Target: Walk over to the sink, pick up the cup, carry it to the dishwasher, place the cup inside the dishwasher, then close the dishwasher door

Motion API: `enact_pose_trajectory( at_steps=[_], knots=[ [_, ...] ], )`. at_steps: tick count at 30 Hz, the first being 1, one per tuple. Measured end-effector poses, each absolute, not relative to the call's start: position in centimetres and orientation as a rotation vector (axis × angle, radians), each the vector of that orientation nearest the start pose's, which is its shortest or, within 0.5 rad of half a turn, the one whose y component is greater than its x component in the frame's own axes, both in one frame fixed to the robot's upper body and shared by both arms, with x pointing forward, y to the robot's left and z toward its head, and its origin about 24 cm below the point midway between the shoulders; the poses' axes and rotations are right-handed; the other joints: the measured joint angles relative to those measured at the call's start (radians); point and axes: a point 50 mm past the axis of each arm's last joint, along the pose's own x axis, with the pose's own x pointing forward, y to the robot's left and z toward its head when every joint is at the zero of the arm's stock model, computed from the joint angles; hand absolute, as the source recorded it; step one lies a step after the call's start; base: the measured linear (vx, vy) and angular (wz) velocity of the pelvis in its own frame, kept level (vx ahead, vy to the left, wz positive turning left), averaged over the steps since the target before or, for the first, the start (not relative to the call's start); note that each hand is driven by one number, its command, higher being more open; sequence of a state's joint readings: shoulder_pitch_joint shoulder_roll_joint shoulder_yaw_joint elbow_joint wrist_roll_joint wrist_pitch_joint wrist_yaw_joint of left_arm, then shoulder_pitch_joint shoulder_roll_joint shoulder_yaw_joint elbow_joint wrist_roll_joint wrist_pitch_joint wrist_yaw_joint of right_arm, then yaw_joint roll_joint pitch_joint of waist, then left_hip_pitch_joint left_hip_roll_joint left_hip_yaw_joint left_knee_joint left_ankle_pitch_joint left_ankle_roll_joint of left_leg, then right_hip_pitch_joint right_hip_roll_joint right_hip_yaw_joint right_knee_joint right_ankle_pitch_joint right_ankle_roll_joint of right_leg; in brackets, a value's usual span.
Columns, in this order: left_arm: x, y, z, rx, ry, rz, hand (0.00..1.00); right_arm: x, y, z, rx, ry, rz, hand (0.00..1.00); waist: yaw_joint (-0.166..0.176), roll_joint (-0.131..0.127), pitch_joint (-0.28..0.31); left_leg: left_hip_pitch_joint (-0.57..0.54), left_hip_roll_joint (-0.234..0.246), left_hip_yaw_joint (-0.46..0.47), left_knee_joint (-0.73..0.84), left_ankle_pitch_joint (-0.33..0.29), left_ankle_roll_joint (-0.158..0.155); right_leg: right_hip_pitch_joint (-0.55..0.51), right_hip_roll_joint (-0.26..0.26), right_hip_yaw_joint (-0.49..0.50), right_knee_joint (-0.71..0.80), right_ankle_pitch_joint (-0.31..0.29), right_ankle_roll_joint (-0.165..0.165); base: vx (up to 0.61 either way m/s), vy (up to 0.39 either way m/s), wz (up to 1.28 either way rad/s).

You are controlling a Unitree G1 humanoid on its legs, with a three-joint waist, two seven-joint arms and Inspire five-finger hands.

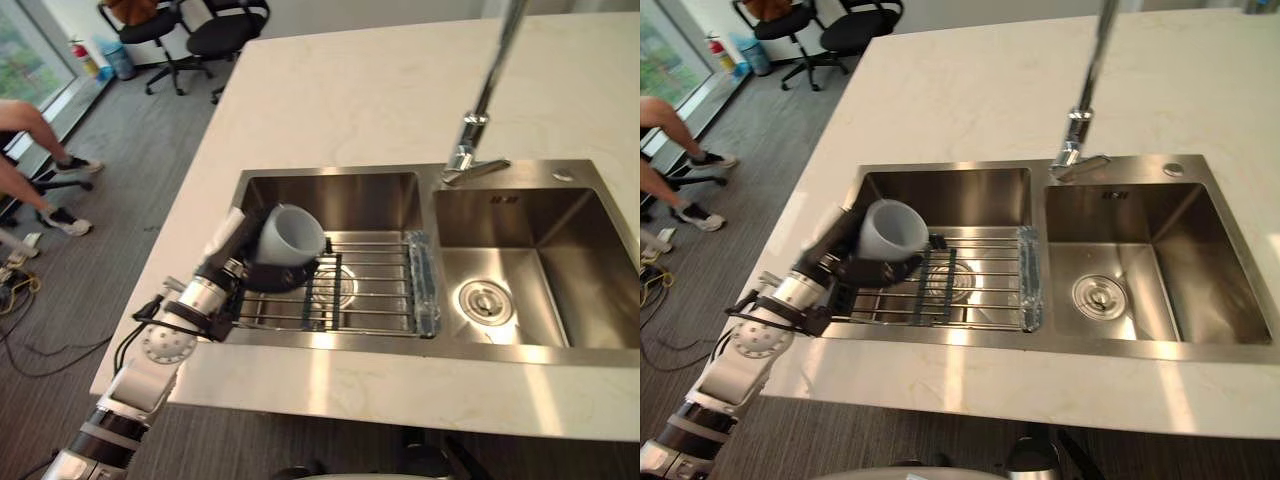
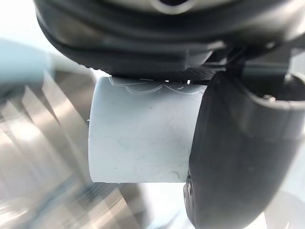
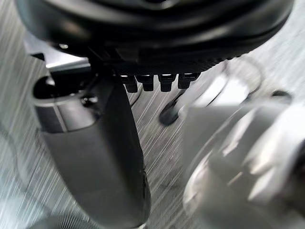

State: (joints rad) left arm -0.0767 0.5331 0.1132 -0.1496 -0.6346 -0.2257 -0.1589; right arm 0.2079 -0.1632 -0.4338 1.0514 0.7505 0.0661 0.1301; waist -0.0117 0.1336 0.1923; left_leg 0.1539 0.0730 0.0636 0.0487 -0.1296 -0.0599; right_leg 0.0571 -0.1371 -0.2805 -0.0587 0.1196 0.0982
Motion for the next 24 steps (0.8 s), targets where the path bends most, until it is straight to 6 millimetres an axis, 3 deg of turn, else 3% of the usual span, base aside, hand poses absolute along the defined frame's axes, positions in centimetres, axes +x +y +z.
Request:
enact_pose_trajectory(
  at_steps=[2,4,5,7,10,12,14,17,20,23,24],
  knots=[
    [24.2,27.3,16.5,-0.246,-0.573,-0.076,0.0,3.4,-25.5,-15.8,0.824,0.909,-0.833,1.0,0.034,-0.023,-0.011,0.005,-0.001,-0.013,0.006,0.002,0.0,-0.008,-0.011,-0.008,0.058,-0.031,-0.001,-0.11,-0.022,0.18],
    [23.5,28.6,16.6,-0.339,-0.622,-0.05,0.0,3.2,-25.3,-15.9,0.841,0.908,-0.842,1.0,0.052,-0.043,-0.019,0.004,-0.004,-0.024,0.008,0.004,0.003,-0.017,-0.019,-0.015,0.09,-0.049,-0.004,-0.11,-0.018,0.17],
    [23.0,29.9,16.4,-0.409,-0.662,-0.021,0.0,2.7,-24.8,-16.1,0.873,0.913,-0.864,1.0,0.072,-0.066,-0.029,-0.006,-0.007,-0.031,0.015,0.003,0.005,-0.029,-0.027,-0.016,0.119,-0.07,-0.003,-0.12,-0.012,0.17],
    [22.5,31.1,15.7,-0.454,-0.673,0.031,0.0,1.6,-24.0,-16.3,0.904,0.926,-0.875,1.0,0.075,-0.097,-0.05,-0.032,-0.013,-0.057,0.032,-0.012,0.015,-0.053,-0.034,-0.002,0.168,-0.108,0.008,-0.1,-0.023,0.42],
    [22.3,31.4,14.9,-0.471,-0.658,0.052,0.0,-0.3,-22.7,-16.6,0.927,0.971,-0.873,1.0,0.082,-0.146,-0.078,-0.072,-0.034,-0.112,0.054,-0.013,0.02,-0.107,-0.045,0.049,0.284,-0.185,0.006,-0.03,-0.042,0.54],
    [22.2,31.3,14.7,-0.441,-0.643,0.051,0.0,-1.0,-22.3,-16.6,0.931,0.987,-0.872,1.0,0.088,-0.165,-0.089,-0.087,-0.05,-0.137,0.084,-0.016,0.02,-0.13,-0.059,0.07,0.36,-0.225,0.007,0.04,-0.037,0.42],
    [22.2,31.3,14.9,-0.405,-0.637,0.052,0.0,-0.7,-22.4,-16.6,0.929,0.98,-0.852,1.0,0.094,-0.168,-0.091,-0.116,-0.069,-0.153,0.129,-0.028,0.021,-0.155,-0.067,0.117,0.415,-0.262,0.004,0.04,-0.019,0.38],
    [22.2,31.2,15.3,-0.359,-0.633,0.042,0.0,1.6,-22.4,-16.5,0.898,0.968,-0.751,1.0,0.106,-0.157,-0.085,-0.161,-0.067,-0.139,0.187,-0.029,0.02,-0.163,-0.069,0.105,0.424,-0.273,0.008,-0.01,-0.021,0.31],
    [22.1,31.2,14.9,-0.379,-0.604,0.041,0.0,3.6,-23.1,-16.2,0.841,0.985,-0.656,1.0,0.119,-0.119,-0.067,-0.173,-0.048,-0.143,0.212,-0.027,0.004,-0.135,-0.047,0.091,0.424,-0.298,-0.003,-0.08,-0.064,0.48],
    [22.2,31.5,14.4,-0.39,-0.576,0.052,0.0,3.6,-25.0,-15.9,0.763,0.998,-0.63,1.0,0.127,-0.077,-0.044,-0.181,-0.019,-0.131,0.186,0.004,-0.021,-0.073,-0.02,0.045,0.361,-0.297,-0.022,-0.13,-0.059,0.72],
    [22.3,31.7,14.3,-0.389,-0.567,0.057,0.0,3.3,-25.0,-15.9,0.753,0.996,-0.631,1.0,0.126,-0.075,-0.043,-0.182,-0.011,-0.103,0.169,0.01,-0.023,-0.066,-0.022,0.027,0.352,-0.29,-0.028,-0.1,-0.039,0.86]
  ],
)
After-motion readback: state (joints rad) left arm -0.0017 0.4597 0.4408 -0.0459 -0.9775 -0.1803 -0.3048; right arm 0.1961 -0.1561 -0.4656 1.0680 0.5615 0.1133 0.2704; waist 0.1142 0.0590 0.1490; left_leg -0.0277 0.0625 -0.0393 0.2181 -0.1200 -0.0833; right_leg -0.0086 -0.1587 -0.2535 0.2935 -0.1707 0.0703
